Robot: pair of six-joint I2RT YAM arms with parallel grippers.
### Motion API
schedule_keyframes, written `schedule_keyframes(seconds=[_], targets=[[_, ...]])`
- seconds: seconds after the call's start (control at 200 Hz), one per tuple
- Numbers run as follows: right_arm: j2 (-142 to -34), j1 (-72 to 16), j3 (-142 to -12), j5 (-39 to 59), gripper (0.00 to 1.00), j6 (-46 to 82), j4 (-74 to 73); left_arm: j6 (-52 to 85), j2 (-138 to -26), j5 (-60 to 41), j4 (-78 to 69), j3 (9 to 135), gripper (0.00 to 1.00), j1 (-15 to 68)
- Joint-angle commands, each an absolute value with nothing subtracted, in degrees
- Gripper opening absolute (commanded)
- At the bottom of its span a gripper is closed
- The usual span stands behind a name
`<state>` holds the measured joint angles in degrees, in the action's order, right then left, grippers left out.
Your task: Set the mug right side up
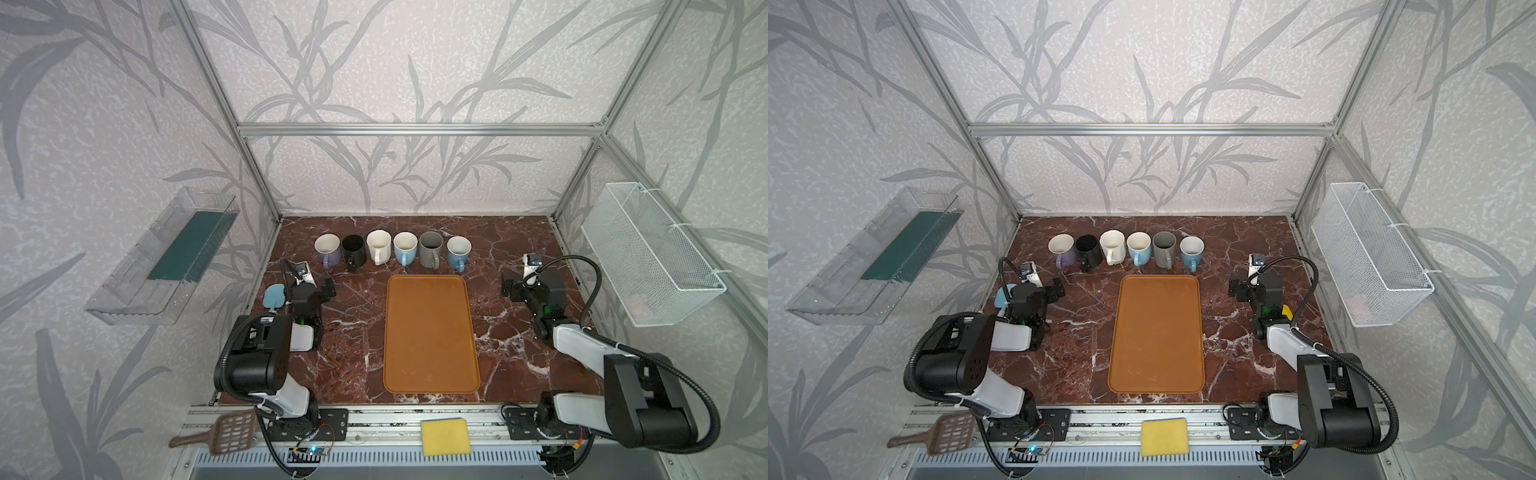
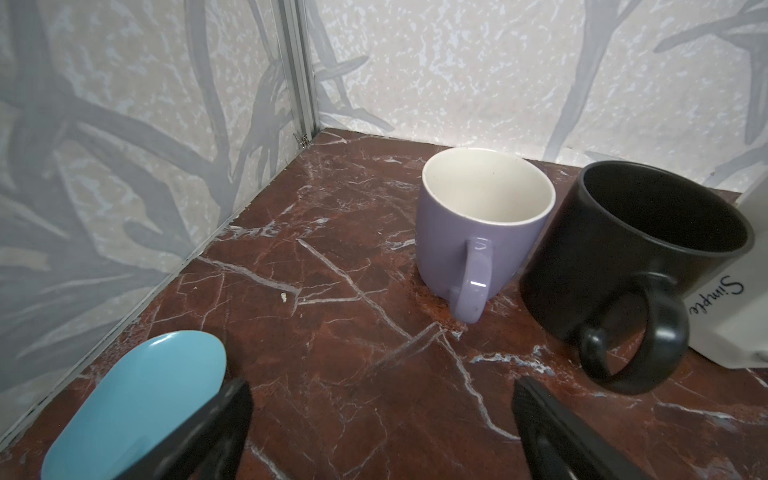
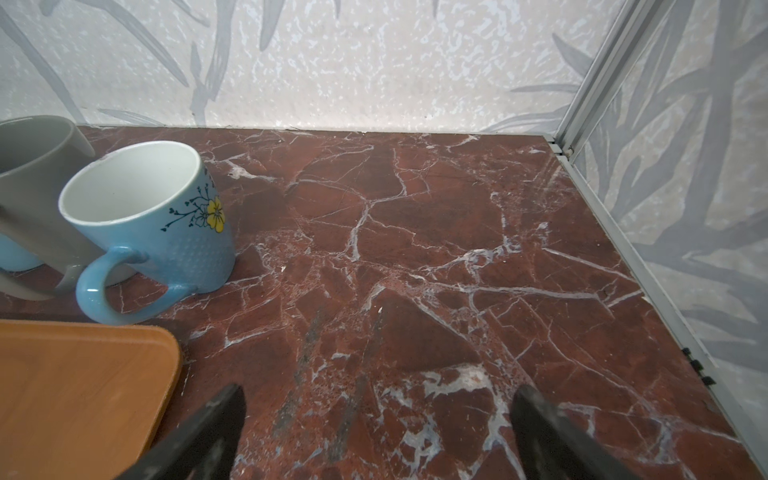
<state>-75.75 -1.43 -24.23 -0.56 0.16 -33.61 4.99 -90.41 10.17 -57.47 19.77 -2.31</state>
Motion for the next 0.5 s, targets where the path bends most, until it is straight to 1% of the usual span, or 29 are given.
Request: schedule_keyframes(seconds=[0.0, 0.23, 0.39, 0.495], targets=[[-78.3, -1.0, -22.8, 0.5, 0.99, 0.8, -40.4, 3.7, -89.6, 9.1, -56.3, 20.4, 0.99, -2.3], [-83.4, -0.3, -21.3, 3.1, 0.99, 1.1, -48.2, 3.8, -89.6, 9.1, -56.3, 20.4, 0.99, -2.3], [-84.1, -0.4, -20.8, 5.2, 0.99, -0.5, -48.8, 3.8, -89.6, 9.1, -56.4, 20.4, 0.99, -2.3], [-89.4, -0.9, -19.5, 4.0, 0.99, -0.5, -56.8, 3.8, -89.6, 9.2, -56.3, 20.4, 0.99, -2.3]])
